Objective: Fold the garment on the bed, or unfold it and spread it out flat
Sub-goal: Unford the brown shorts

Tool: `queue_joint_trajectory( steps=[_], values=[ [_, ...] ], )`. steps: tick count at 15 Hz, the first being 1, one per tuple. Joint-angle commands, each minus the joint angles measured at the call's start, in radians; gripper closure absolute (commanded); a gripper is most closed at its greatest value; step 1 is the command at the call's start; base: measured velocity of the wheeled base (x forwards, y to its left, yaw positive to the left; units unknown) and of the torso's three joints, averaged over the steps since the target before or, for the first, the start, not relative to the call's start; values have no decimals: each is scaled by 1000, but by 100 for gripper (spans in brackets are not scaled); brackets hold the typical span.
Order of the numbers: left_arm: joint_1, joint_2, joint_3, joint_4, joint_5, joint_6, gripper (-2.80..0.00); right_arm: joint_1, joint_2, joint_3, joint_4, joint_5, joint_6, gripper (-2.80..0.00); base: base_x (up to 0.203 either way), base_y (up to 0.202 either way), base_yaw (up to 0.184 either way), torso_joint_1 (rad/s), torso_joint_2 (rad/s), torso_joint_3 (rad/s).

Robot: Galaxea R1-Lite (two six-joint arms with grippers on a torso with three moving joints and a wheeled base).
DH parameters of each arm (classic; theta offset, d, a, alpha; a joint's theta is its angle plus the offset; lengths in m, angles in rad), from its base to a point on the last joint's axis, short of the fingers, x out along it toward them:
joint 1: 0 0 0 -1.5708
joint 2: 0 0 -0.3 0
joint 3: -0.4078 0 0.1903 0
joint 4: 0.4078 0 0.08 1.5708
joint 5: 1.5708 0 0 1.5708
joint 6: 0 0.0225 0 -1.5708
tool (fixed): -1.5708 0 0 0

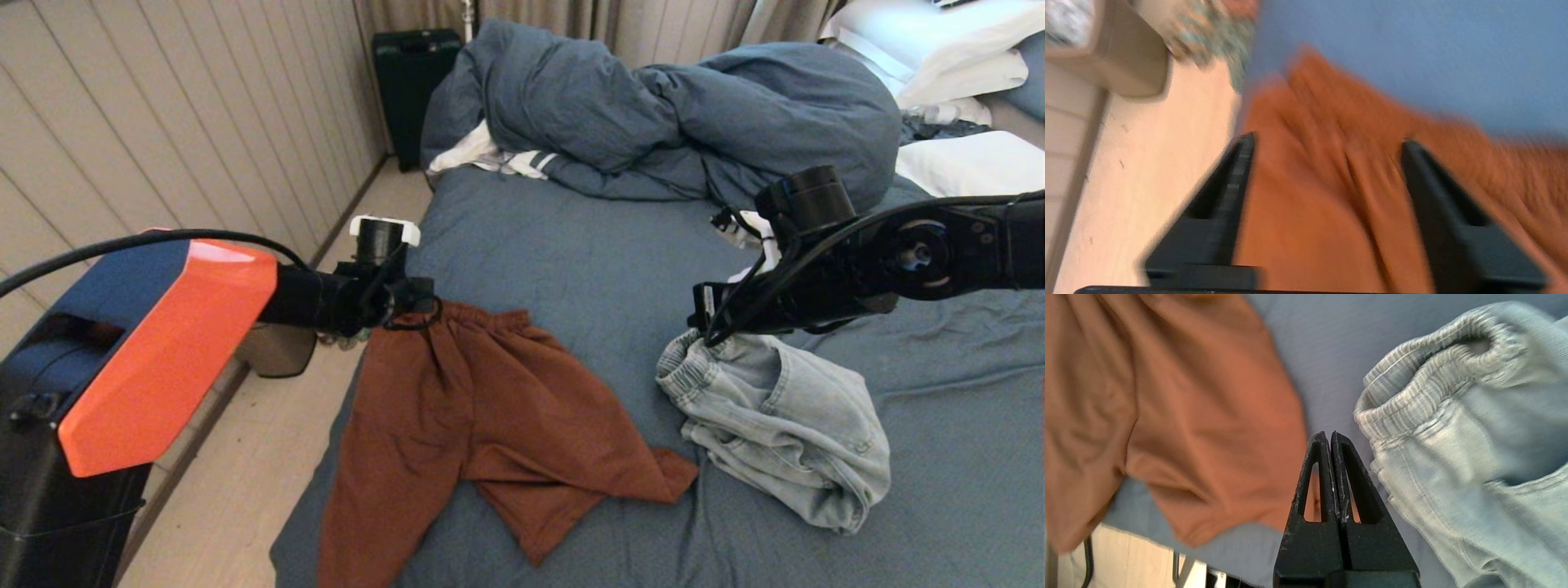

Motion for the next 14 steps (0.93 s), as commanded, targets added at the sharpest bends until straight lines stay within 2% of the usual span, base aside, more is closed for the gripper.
queue_joint_trajectory(
  steps=[1,4,7,8,10,12,14],
  values=[
    [-90,-157,193,1,0,-25,0,32,-29,23,2,0,1,0,0,0,0,0,0,0],
    [-254,-241,432,-8,6,-138,0,84,-23,53,12,2,0,0,0,0,0,0,0,0],
    [-392,-282,644,-22,17,-275,0,139,46,63,32,0,8,0,0,0,0,0,0,0],
    [-429,-297,711,-33,22,-303,0,143,58,60,55,1,8,0,0,0,0,0,0,0],
    [-512,-315,827,-89,25,-327,0,155,97,50,89,0,8,0,0,0,0,0,0,0],
    [-583,-289,878,-150,40,-348,0,163,144,49,93,-1,9,0,0,0,0,0,0,0],
    [-644,-218,889,-191,106,-355,0,178,217,49,91,-6,11,0,0,0,0,0,0,0]
  ],
)
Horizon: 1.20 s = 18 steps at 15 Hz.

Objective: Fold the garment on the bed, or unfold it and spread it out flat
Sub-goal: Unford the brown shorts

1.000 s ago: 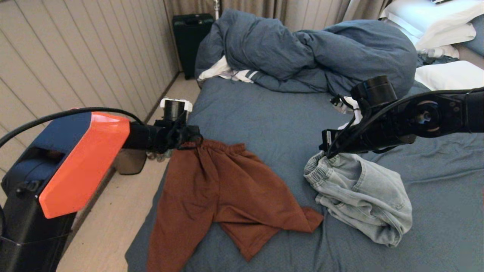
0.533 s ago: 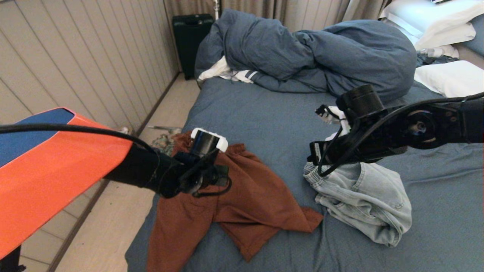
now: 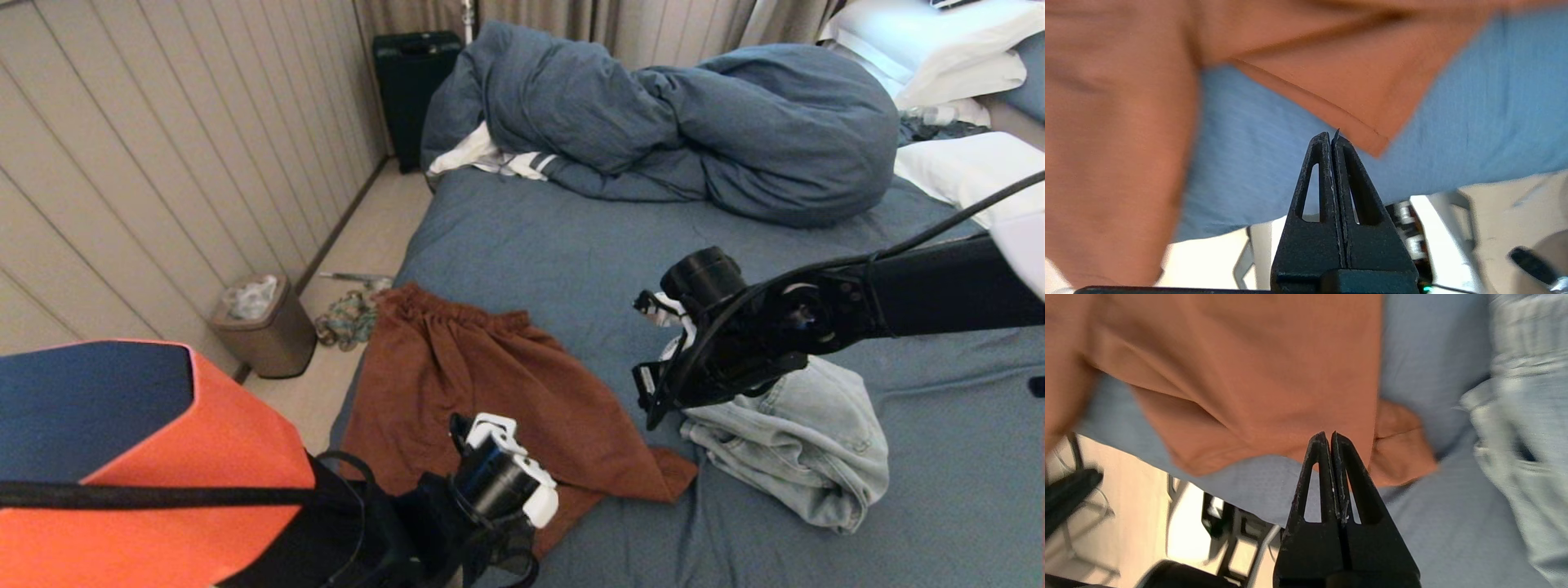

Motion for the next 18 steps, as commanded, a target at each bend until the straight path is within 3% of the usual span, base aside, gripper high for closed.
queue_joint_trajectory(
  steps=[1,3,11,12,13,16,18],
  values=[
    [-79,75,13,-51,87,0,0,22,93,0,-2,-22,2,0,0,0,0,0,0,0],
    [-116,90,-3,-76,102,5,0,37,97,12,-5,-27,1,0,0,0,0,0,0,0],
    [-119,192,-97,-98,114,39,0,62,129,13,-9,-58,2,0,0,0,0,0,0,0],
    [-117,211,-117,-97,116,40,-177,62,128,11,-9,-58,2,0,0,0,0,0,0,0],
    [-112,229,-134,-93,120,39,-280,62,127,9,-9,-58,2,0,0,0,0,0,0,0],
    [-73,269,-164,-94,205,44,-280,62,120,9,-9,-58,2,0,0,0,0,0,0,0],
    [-66,271,-164,-94,206,43,-280,64,118,9,-9,-56,2,0,0,0,0,0,0,0]
  ],
)
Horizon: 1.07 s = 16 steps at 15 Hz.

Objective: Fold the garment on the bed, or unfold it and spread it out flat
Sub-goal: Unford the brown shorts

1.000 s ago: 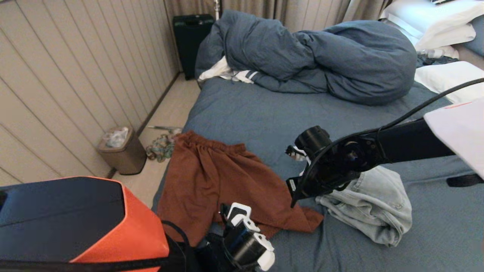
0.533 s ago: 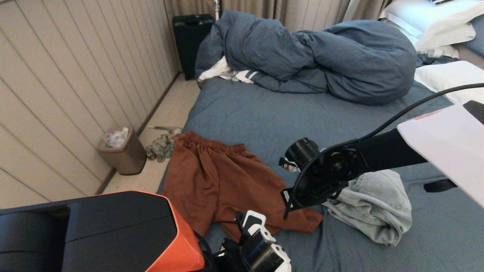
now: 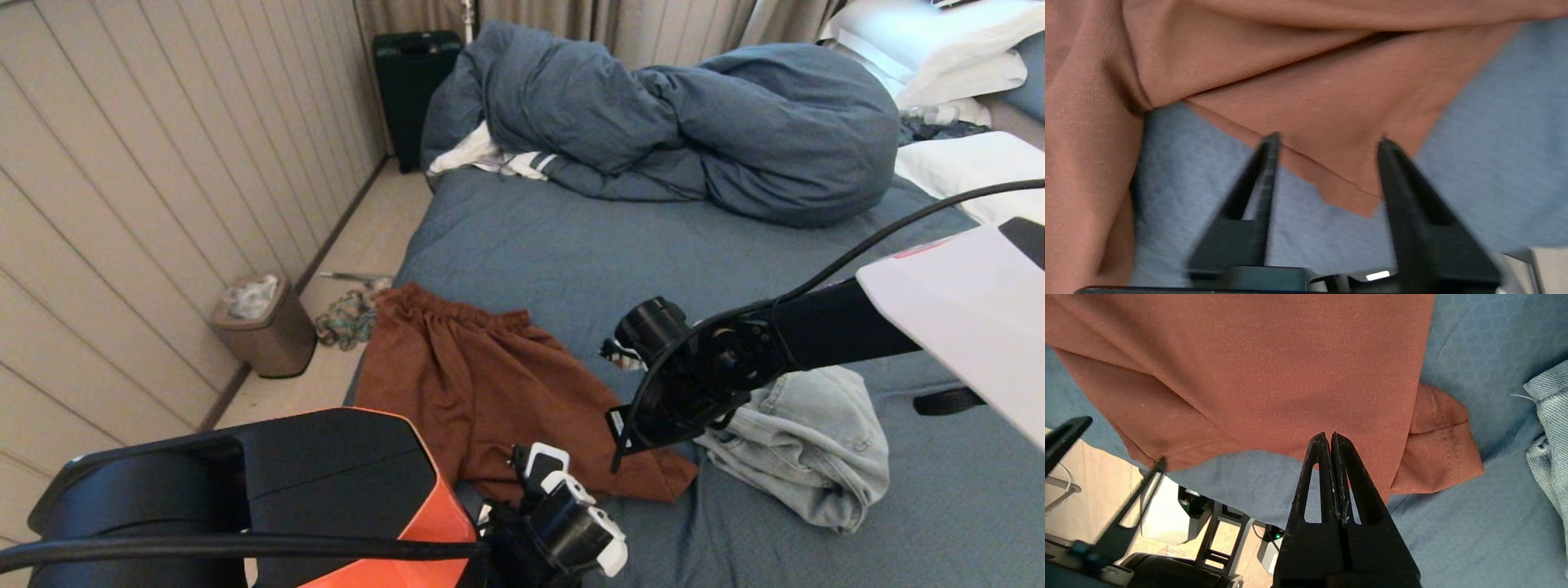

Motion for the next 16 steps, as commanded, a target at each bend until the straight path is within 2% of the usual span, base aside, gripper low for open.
queue_joint_trajectory(
  steps=[1,5,7,8,16],
  values=[
    [17,22,-4,-6,4,-2,-280,2,-4,0,2,1,1,0,0,0,0,0,0,0],
    [31,56,-22,4,5,-1,-280,2,-4,-2,2,1,1,0,0,0,0,0,0,0],
    [36,60,-41,15,5,21,-280,1,-5,-5,2,1,1,0,0,0,0,0,0,0],
    [44,61,-55,23,6,27,0,1,-7,-5,2,1,1,0,0,0,0,0,0,0],
    [39,51,-57,43,7,28,0,1,-42,-2,2,1,3,0,0,0,0,0,0,0]
  ],
)
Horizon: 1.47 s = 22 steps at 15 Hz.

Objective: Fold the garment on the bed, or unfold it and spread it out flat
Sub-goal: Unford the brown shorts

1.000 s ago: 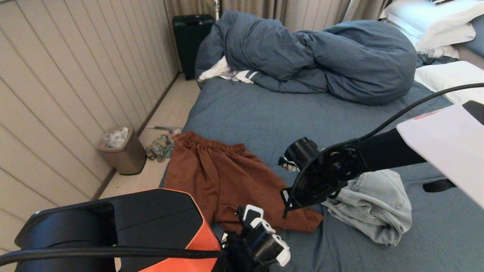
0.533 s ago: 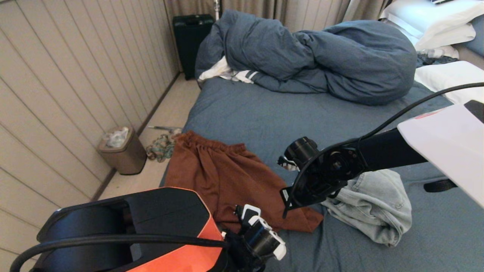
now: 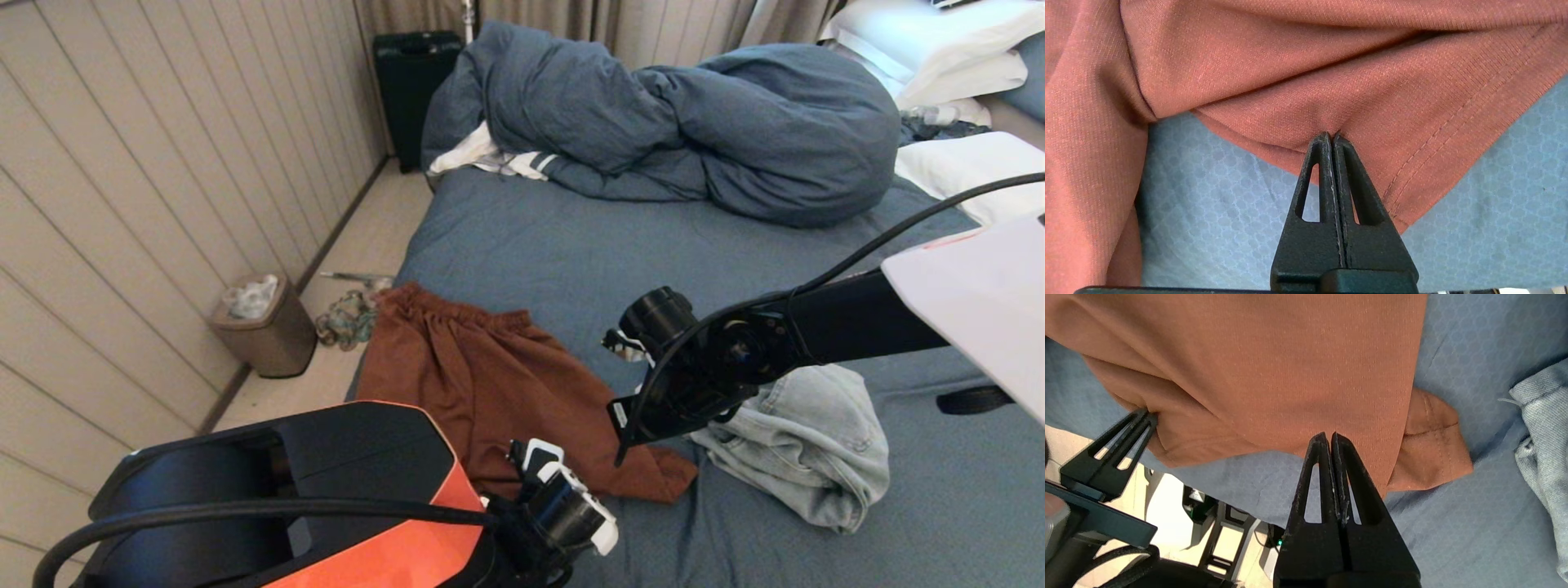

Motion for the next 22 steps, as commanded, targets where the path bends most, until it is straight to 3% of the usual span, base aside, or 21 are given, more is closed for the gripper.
queue_joint_trajectory(
  steps=[1,10,16,17,22],
  values=[
    [-6,-9,7,-3,4,-5,0,-1,-8,-1,2,0,1,0,0,0,0,0,0,0],
    [-157,-156,213,-9,-6,-9,0,-12,-4,-6,-7,0,-1,0,0,0,0,0,0,0],
    [-155,-111,115,0,-34,-24,0,-12,-10,-4,-19,-24,1,0,0,0,0,0,0,0],
    [-142,-95,92,17,-32,-38,-280,-12,-13,-3,-22,-28,1,0,0,0,0,0,0,0],
    [-40,-37,-64,150,-16,-105,-280,-12,-19,-1,-25,-31,1,0,0,0,0,0,0,0]
  ],
)
